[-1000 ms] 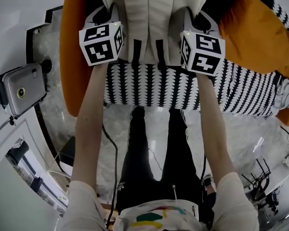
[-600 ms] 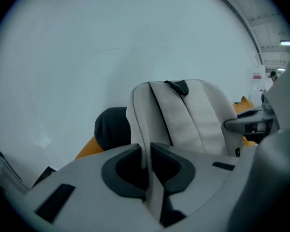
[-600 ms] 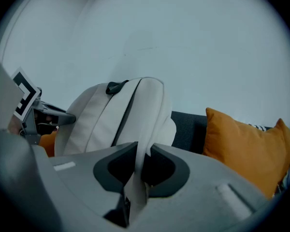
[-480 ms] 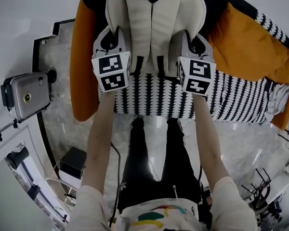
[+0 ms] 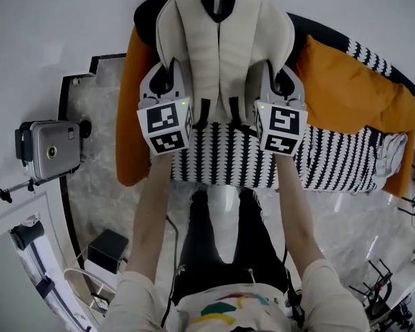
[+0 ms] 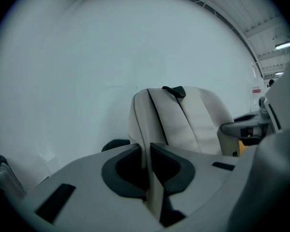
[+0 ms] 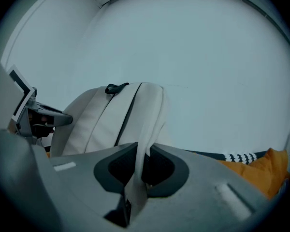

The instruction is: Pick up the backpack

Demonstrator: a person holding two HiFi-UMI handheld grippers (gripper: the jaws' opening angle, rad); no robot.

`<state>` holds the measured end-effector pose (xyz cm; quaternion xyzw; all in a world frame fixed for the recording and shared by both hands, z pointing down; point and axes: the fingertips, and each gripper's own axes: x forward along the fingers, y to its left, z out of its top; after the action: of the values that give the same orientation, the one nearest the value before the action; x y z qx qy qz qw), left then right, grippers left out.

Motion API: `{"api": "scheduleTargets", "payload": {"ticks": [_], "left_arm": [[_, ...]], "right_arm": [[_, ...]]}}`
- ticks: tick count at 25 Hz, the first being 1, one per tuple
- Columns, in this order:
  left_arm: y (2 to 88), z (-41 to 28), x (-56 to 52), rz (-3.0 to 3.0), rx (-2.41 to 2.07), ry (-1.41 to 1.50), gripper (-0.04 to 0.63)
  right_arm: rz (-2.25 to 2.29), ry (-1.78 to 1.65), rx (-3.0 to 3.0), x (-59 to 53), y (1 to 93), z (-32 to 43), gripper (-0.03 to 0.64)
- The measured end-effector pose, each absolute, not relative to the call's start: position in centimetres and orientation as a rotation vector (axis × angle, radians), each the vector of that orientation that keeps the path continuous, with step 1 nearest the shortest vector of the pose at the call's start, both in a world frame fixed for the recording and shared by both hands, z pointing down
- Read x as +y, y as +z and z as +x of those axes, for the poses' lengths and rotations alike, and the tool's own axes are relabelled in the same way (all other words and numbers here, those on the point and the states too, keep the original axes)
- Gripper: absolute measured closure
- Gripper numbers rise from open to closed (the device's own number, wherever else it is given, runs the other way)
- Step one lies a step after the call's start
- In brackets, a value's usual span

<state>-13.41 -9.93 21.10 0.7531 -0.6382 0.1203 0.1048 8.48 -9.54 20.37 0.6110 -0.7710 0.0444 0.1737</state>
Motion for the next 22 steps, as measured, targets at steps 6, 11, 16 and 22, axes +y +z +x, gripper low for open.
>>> {"api": "scheduleTargets", "payload": {"ticks": [6, 11, 16, 22], "left_arm": [[9.5, -12.3, -10.0, 2.359, -1.923, 0.25, 0.552], [-0.5, -12.0, -8.2, 2.429, -1.966, 0.146, 0.552], [-10.3, -11.7, -6.9, 2.505, -2.008, 0.006, 0.552], [-20.4, -11.1, -4.6, 2.574, -2.066, -0.142, 0.552]], "right_arm": [[1.833, 0.04, -2.234, -9.1, 10.5, 9.6, 0.569], [1.91, -0.108, -2.262, -7.3, 0.4, 9.7, 0.569], [1.967, -0.274, -2.285, -5.6, -9.8, 10.0, 0.571], [2.014, -0.453, -2.309, -3.1, -20.2, 10.5, 0.57]]}}
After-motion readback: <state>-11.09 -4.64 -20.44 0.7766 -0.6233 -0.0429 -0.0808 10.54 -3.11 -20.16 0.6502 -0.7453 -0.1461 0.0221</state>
